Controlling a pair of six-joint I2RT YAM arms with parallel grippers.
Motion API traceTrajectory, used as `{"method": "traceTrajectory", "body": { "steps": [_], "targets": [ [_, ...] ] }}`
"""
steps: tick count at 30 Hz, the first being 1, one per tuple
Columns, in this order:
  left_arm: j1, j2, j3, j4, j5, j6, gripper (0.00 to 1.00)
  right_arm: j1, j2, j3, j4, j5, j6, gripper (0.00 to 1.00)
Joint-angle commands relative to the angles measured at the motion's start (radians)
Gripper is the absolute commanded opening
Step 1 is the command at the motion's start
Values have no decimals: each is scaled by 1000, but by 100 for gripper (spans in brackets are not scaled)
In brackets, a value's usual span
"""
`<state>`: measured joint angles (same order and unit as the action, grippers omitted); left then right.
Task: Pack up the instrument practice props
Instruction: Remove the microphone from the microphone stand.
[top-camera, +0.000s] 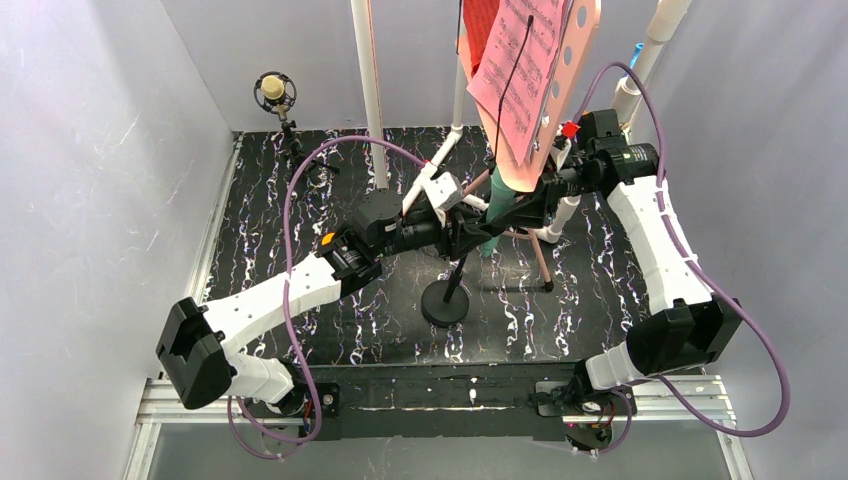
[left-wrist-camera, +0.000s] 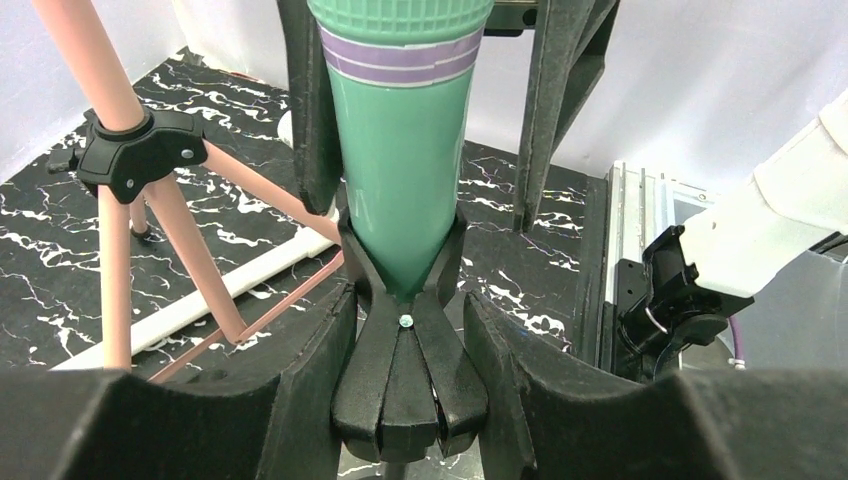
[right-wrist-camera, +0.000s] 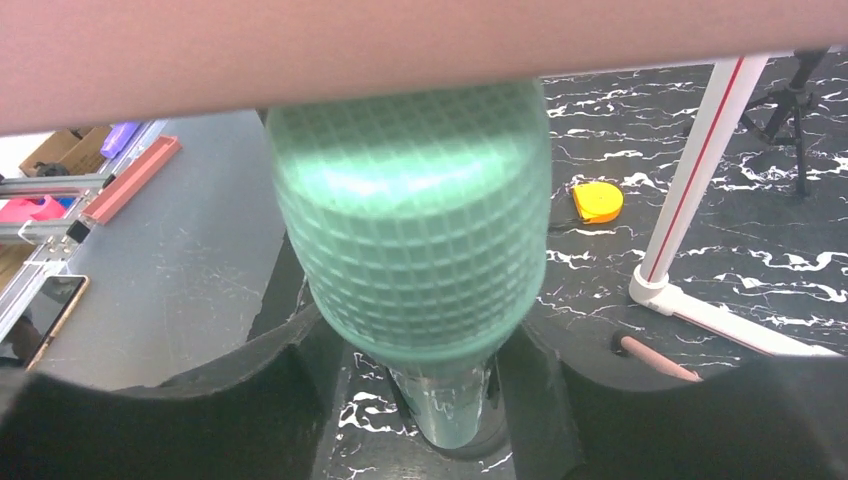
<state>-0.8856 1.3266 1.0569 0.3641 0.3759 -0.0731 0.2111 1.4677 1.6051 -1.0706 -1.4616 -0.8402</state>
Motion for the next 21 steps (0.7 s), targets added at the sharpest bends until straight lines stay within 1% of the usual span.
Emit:
{"method": "traceTrajectory", "body": {
  "steps": [1, 3, 6, 7, 9, 11, 12, 16, 19, 21],
  "targets": [
    [-6, 24, 24, -37, 45, -51, 31, -3, -41, -1, 20, -22, 14, 57],
    [-6, 21, 25, -37, 45, -54, 34, -3, -48, -8, 28, -22, 16, 45],
    [-6, 7, 18, -37, 30, -56, 47, -3, -59, -29, 54, -23, 30, 31],
    [-6, -2, 12, -37, 22, -57, 54, -4, -62, -38, 59, -22, 33, 27],
    [-6, -30, -6, -37, -6, -56, 77, -5, -65, -49, 68, -22, 33, 23],
    [-5, -65, -26, -37, -30, -50, 95, -8, -70, -57, 75, -21, 32, 21],
    [-5, -85, -40, -39, -41, -45, 98, -9, -71, -61, 79, -22, 32, 20],
    [4, -197, -106, -55, -101, -10, 98, -10, -79, -72, 86, -22, 28, 18],
    [25, -272, -148, -77, -61, 36, 98, -10, -82, -76, 90, -22, 27, 18],
    [41, -297, -153, -101, -21, 44, 93, -10, -81, -76, 90, -22, 28, 17]
  ]
}}
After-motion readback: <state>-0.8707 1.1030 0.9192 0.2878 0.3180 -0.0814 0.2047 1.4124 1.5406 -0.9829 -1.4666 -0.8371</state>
